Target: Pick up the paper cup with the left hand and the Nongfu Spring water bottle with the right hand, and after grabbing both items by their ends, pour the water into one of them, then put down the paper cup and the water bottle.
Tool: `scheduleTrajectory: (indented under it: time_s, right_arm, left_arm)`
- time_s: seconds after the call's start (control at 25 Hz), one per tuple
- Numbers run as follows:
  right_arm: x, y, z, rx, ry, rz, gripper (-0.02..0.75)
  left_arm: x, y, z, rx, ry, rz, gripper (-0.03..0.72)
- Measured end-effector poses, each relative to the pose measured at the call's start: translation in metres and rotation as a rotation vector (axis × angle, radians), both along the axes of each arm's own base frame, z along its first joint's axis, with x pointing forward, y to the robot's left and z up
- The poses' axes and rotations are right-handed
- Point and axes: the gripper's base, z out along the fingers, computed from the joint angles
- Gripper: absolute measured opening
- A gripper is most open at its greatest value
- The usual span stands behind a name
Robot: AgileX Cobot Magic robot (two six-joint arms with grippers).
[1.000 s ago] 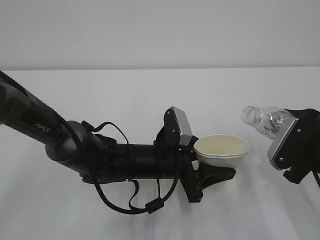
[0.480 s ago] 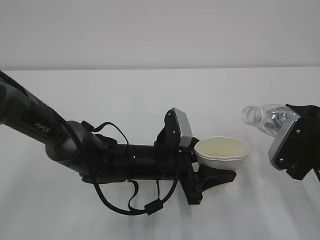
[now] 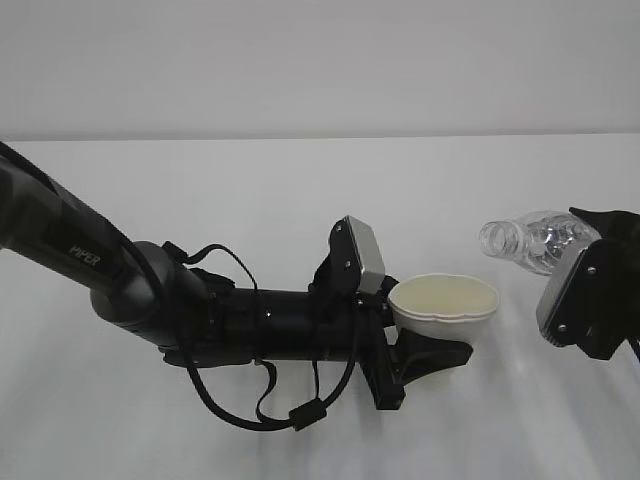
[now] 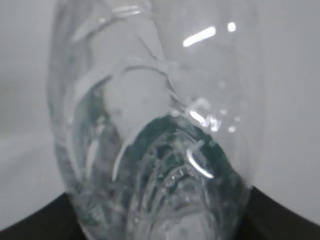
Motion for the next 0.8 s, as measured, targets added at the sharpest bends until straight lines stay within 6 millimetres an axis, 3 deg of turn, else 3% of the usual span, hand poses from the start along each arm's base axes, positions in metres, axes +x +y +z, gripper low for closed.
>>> scheduleTrajectory:
  time_s: [0.8]
  right_arm:
    - [0.0004, 0.0001, 0.0013, -0.087, -0.028, 0.028, 0.411]
  left_arm:
    - [-0.0039, -0.0019, 0.0011, -0.013, 0.010, -0.029, 0.393]
